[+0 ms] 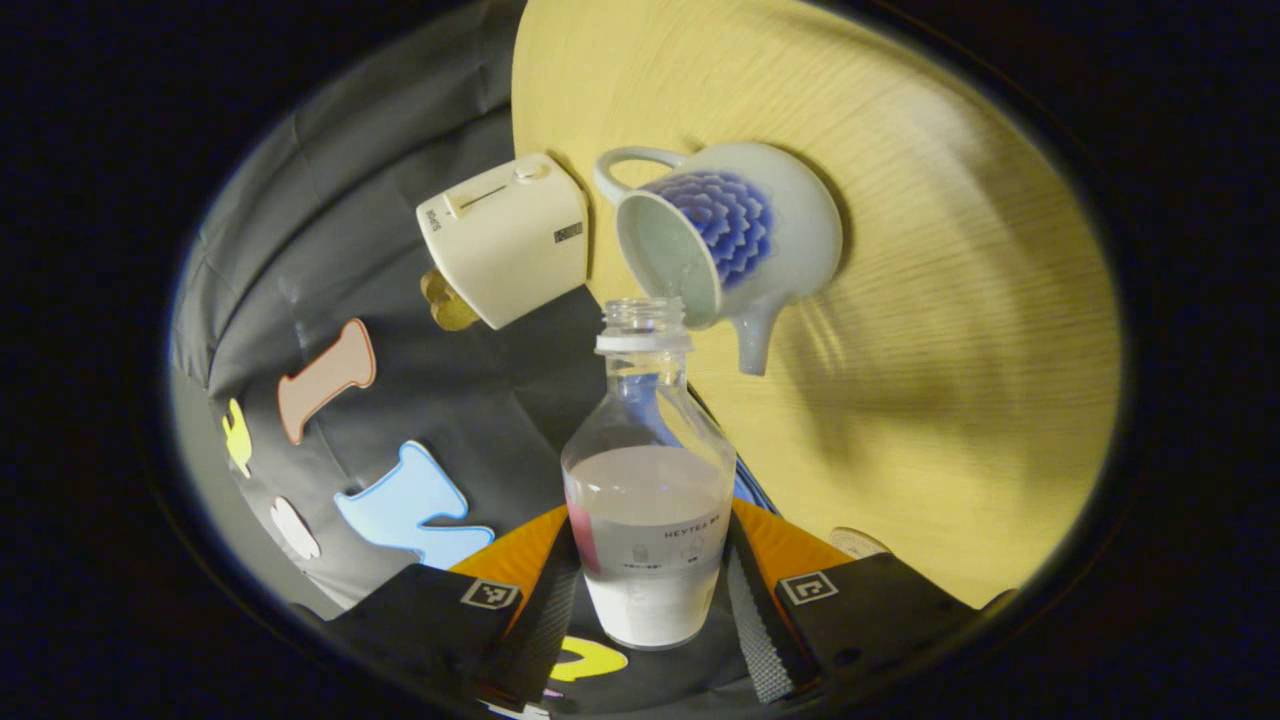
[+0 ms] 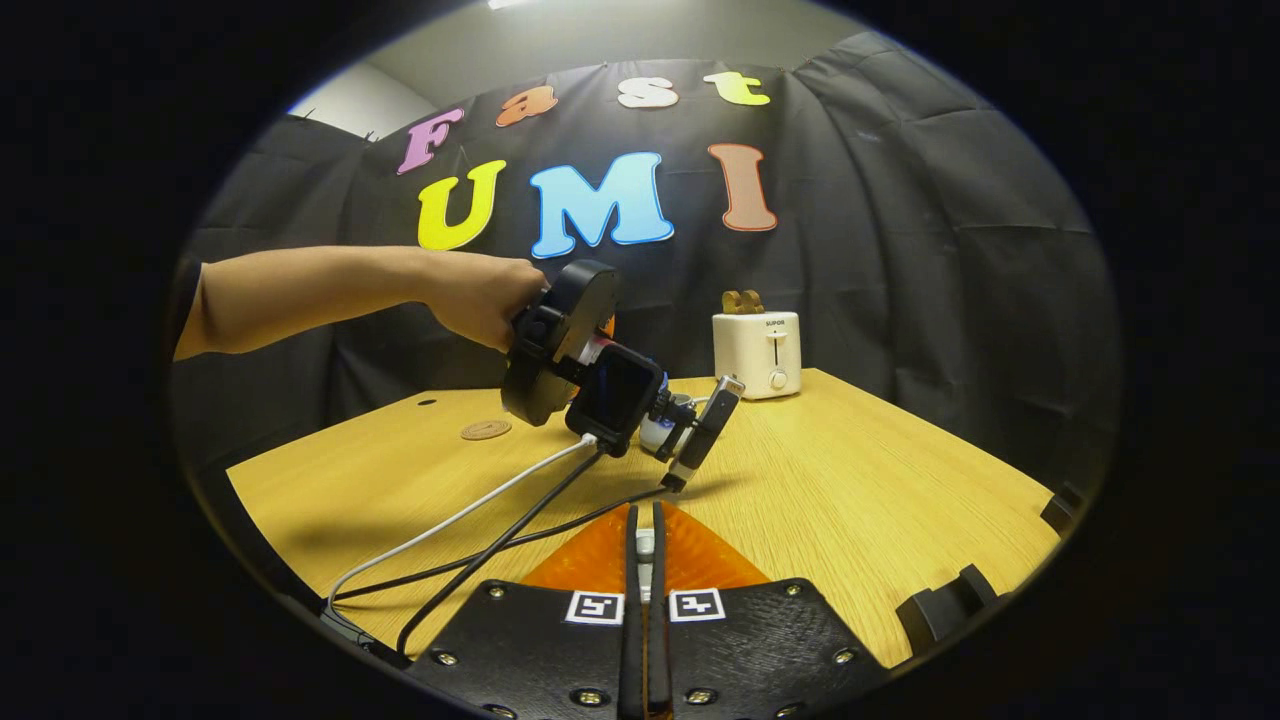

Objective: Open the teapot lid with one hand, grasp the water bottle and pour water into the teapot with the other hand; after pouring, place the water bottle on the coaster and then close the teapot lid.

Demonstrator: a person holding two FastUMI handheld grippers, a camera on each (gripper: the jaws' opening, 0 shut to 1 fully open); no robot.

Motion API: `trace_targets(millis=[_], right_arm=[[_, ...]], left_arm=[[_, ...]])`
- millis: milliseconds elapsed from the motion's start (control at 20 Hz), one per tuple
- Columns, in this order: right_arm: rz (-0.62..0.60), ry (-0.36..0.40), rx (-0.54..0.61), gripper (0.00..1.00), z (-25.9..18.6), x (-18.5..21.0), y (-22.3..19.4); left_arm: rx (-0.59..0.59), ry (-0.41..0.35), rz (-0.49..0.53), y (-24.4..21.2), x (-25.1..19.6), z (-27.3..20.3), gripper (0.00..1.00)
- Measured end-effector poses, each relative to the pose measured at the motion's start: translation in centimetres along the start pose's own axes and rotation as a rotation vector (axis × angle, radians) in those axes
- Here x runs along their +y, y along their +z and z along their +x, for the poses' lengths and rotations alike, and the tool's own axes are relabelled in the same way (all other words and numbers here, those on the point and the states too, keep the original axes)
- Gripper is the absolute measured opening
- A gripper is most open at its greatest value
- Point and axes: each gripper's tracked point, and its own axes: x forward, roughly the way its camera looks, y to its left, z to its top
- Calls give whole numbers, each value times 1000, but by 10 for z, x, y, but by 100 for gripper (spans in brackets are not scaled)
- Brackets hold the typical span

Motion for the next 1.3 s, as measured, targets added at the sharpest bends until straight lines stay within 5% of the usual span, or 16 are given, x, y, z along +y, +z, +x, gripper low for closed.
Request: trace_targets(millis=[400, 1300], right_arm=[[7, 9, 26, 2, 1, 1, -7], [4, 3, 29, 2, 4, -2, -6]], left_arm=[[15, 17, 97, -6, 17, 0, 86], [8, 30, 148, -3, 26, 1, 86]])
